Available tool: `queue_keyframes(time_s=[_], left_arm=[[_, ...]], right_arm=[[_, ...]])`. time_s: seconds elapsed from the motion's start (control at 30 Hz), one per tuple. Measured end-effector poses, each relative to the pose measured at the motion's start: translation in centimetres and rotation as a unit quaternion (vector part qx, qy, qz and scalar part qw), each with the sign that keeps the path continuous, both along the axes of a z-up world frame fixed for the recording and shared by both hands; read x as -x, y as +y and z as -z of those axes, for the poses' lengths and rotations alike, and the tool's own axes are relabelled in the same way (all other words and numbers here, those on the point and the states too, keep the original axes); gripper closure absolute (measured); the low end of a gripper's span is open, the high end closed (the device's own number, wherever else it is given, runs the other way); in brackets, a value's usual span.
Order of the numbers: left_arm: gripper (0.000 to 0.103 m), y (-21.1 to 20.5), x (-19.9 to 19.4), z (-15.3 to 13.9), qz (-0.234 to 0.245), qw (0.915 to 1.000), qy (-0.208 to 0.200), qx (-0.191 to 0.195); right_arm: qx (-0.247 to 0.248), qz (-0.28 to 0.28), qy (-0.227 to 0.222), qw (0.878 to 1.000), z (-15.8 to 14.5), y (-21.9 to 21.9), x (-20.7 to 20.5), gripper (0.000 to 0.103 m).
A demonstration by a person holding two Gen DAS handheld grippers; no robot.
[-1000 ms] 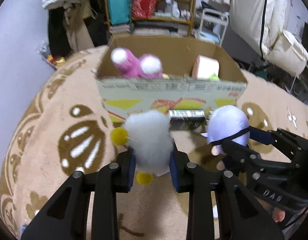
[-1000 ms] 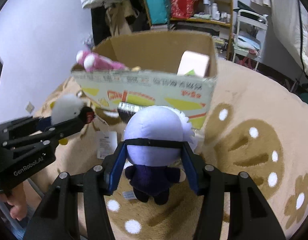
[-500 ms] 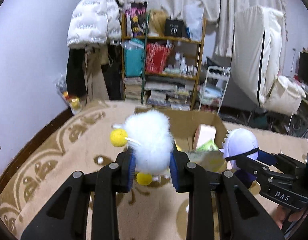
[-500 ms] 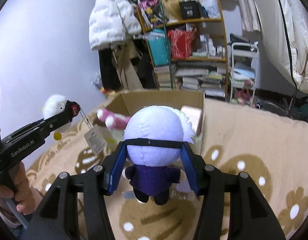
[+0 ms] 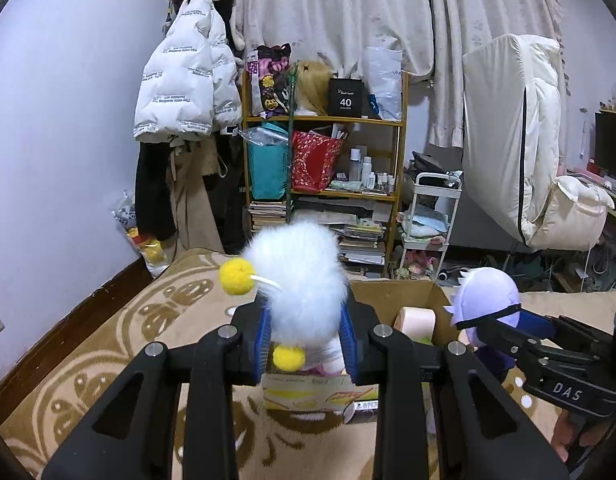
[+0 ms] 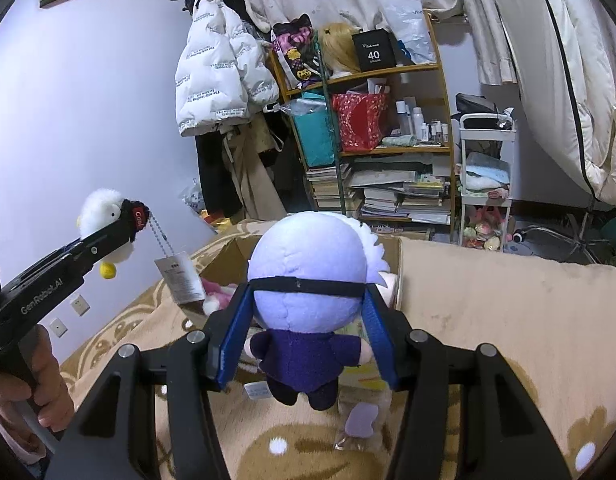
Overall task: Organize soft objects
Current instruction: 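Lift both plushes over the box and open both tools to drop them in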
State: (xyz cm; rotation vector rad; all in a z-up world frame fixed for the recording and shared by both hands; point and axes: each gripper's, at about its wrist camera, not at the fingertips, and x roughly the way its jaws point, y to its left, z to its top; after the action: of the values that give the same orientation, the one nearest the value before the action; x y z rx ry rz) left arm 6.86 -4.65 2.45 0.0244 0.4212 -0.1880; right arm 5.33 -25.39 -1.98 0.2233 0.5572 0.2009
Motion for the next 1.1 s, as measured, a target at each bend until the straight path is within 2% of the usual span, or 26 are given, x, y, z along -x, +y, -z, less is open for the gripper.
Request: queue_keyframes(time_s=[0.27, 0.5, 0.67, 0.93, 1.1], left_arm=[[0.075, -1.2, -2.9, 0.1, 0.001, 0.9998, 0.012, -0.013], [0.075, -2.5, -4.4, 0.5, 0.019, 0.9995, 0.021, -0.012], [0.075, -3.0, -5.5, 1.6, 0.027, 0.9988, 0.041, 0.002], [0.075, -3.7, -7.2, 3.8, 0.035, 0.9962, 0.079, -0.003], [0.074, -3.9, -7.6, 5.1, 0.030, 0.9941, 0.104, -0.016]], right_arm=[[0.006, -0.004, 0.001, 1.000, 0.3, -0.1, -2.3, 0.045], [-0.002, 0.002, 0.006, 1.000, 0.8, -1.2, -3.9, 0.045], [-0.008, -0.003, 0.017, 1.000, 1.4, -1.7, -4.8, 0.045], [-0.024, -0.003, 0.040, 0.999, 3.2, -2.3, -6.0, 0.044], [-0.036, -0.012, 0.059, 0.998, 4.3, -2.3, -6.6, 0.040]])
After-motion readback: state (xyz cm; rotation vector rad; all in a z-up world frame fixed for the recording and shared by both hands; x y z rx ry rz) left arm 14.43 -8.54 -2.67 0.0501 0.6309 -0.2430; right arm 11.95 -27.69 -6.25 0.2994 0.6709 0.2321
